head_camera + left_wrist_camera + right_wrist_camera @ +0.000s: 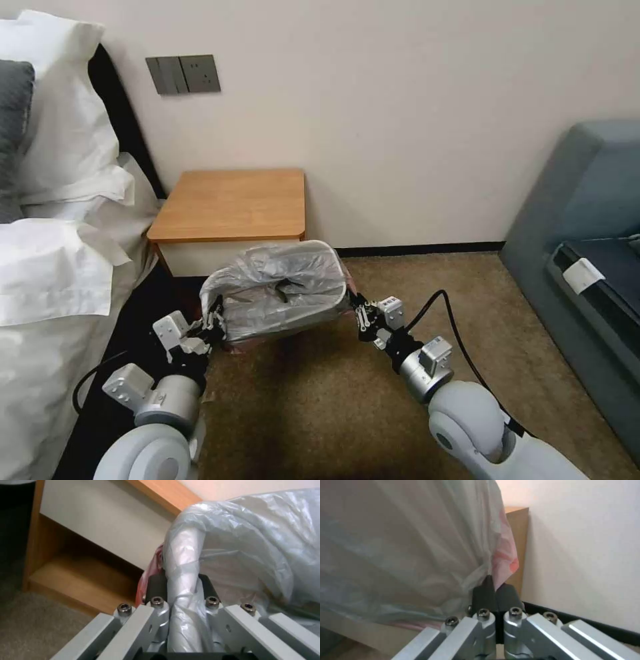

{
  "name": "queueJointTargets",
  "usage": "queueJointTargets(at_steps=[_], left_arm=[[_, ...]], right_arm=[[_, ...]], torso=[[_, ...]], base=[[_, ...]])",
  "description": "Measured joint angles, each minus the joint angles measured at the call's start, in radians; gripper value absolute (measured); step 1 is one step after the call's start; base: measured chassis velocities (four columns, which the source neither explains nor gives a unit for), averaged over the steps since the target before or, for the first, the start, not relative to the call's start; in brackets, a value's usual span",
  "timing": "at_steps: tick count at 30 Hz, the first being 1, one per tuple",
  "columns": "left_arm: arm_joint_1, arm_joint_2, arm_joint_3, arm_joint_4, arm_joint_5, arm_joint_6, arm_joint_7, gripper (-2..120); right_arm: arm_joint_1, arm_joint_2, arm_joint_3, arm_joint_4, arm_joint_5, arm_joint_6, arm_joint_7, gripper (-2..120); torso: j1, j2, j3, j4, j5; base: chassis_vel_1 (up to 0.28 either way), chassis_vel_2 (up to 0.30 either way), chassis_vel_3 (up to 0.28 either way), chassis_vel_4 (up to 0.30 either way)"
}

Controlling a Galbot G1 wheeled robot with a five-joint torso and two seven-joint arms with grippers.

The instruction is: Pick up the garbage bag from the table and place it over the trash can.

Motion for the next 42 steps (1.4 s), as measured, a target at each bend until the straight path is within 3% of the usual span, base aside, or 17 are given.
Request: queueJointTargets(at_steps=[22,34,42], left_arm=[[0.011,-0.006,0.001,-0.024,-0.015,0.028,-0.005,7],[-0.015,0.012,-0.025,0.036,0.026,0.026,-0.016,7],[-0.020,0.021,-0.016,0.075,0.120,0.016,-0.002,7]], right_arm=[[0.026,0.032,0.023,-0.119,-0.141,0.070,-0.021,0],[-0.046,0.010,0.067,-0.057,-0.235,0.110,-0.079,41],[-0.095,0.000,0.134,-0.006,-0.266,0.157,-0.099,74]], torso=[[0.000,0.000,0.000,0.0000,0.0000],[0.000,0.000,0.000,0.0001,-0.0002],[0.000,0.000,0.000,0.0000,-0.0001]], base=[[0.000,0.000,0.000,0.000],[0.000,0.000,0.000,0.000],[0.000,0.000,0.000,0.000]])
